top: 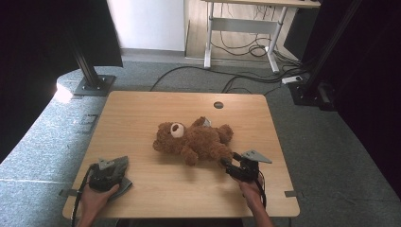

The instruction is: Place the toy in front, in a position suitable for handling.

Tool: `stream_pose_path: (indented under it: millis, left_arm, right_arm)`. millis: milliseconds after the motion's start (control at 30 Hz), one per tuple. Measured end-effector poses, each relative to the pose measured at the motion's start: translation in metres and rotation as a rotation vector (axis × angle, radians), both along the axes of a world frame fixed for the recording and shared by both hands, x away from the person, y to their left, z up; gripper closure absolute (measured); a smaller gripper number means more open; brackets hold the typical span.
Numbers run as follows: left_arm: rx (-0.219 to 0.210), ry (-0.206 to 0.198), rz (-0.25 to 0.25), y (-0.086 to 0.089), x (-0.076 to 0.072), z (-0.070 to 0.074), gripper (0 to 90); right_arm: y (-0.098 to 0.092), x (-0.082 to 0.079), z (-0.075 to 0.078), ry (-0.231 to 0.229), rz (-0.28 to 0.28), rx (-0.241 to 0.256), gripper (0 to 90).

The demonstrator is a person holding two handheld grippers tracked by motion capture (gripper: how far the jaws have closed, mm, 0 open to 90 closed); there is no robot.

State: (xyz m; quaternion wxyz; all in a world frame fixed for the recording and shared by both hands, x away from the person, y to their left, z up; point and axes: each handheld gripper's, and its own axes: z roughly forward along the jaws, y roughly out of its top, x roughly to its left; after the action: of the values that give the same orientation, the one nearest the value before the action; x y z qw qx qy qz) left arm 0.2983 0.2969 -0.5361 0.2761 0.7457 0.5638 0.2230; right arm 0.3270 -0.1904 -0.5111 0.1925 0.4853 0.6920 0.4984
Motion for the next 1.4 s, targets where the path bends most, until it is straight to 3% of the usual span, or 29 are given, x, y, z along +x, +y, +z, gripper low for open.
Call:
stream_pose_path:
  millis: [100,300,600,967,1200,1400]
  left_arm:
    - [-0.006,-0.003,0.003,0.003,0.000,0.000,65.1]
    - [-0.025,-0.003,0.004,0.005,0.001,0.001,71.6]
    - [-0.130,-0.021,-0.017,0.008,0.000,0.007,74.1]
    - [-0.312,-0.119,-0.051,0.015,-0.010,0.024,74.5]
    - [-0.380,-0.177,-0.076,0.016,-0.016,0.037,74.4]
    - [-0.398,-0.206,-0.089,0.013,-0.016,0.044,74.4]
  right_arm:
    - [0.000,0.000,0.000,0.001,-0.002,0.001,39.1]
    - [-0.001,0.000,0.000,-0.001,-0.006,0.001,39.1]
    - [-0.005,0.000,0.001,-0.003,-0.014,0.011,39.0]
    - [-0.007,0.000,0.002,-0.006,-0.021,0.014,39.0]
    - [-0.007,0.000,0.003,-0.007,-0.024,0.018,38.9]
    - [-0.011,-0.002,0.008,-0.026,-0.034,0.025,38.2]
